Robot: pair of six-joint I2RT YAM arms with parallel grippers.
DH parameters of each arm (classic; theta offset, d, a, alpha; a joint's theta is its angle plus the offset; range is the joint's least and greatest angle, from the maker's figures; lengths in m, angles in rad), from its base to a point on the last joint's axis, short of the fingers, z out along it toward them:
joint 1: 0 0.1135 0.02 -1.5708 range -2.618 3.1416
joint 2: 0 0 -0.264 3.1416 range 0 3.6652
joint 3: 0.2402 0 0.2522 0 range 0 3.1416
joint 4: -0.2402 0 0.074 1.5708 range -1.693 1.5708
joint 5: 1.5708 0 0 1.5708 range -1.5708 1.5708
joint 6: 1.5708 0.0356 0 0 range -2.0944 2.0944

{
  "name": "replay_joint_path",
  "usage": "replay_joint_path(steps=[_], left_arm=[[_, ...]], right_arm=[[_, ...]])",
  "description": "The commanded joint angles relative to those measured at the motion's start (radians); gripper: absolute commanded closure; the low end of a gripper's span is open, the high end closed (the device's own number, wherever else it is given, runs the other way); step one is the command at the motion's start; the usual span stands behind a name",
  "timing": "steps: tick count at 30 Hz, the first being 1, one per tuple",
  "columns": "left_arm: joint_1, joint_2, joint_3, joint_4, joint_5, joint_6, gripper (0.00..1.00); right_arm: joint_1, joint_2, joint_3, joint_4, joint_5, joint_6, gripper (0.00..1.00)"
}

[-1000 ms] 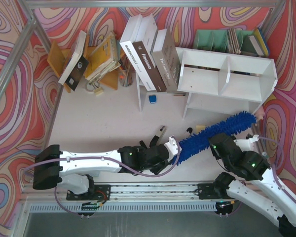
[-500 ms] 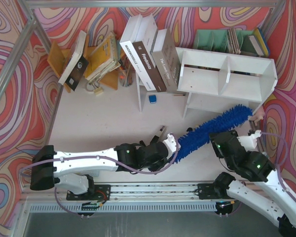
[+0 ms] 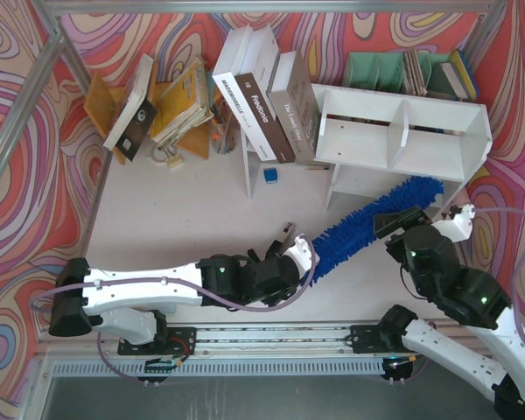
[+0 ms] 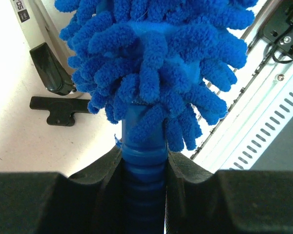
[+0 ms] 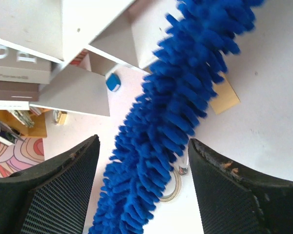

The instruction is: Dust the bookshelf with a duster

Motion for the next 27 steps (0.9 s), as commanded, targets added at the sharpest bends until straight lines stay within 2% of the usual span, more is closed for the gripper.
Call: replay_joint_path(steps=[1, 6, 11, 21, 27], left_arm=[[-0.039, -0.012, 0.051, -0.028, -0.072, -0.008, 1.0], [-0.071, -0.038, 0.055, -0.036, -0.11, -0.018, 1.0], [-0.093, -0.067, 0.052, -0.04, -0.165, -0.032, 1.0], [-0.122, -0.153, 0.036, -0.059, -0.247, -0.032, 1.0], [-0.122, -0.194, 0.043, -0.105, -0.387, -0.027, 1.0]], right_arm=[[-0.007, 0.016, 0.085, 0.049, 0.056, -0.189, 0.32], [-0.007, 0.046, 0.141, 0.137, -0.006, -0.373, 0.32], [-0.007, 0.105, 0.216, 0.139, -0.039, -0.473, 0.32], [-0.008, 0.102, 0.291, 0.147, 0.012, -0.588, 0.31], [-0.007, 0.074, 0.294, 0.141, 0.067, -0.575, 0.3]])
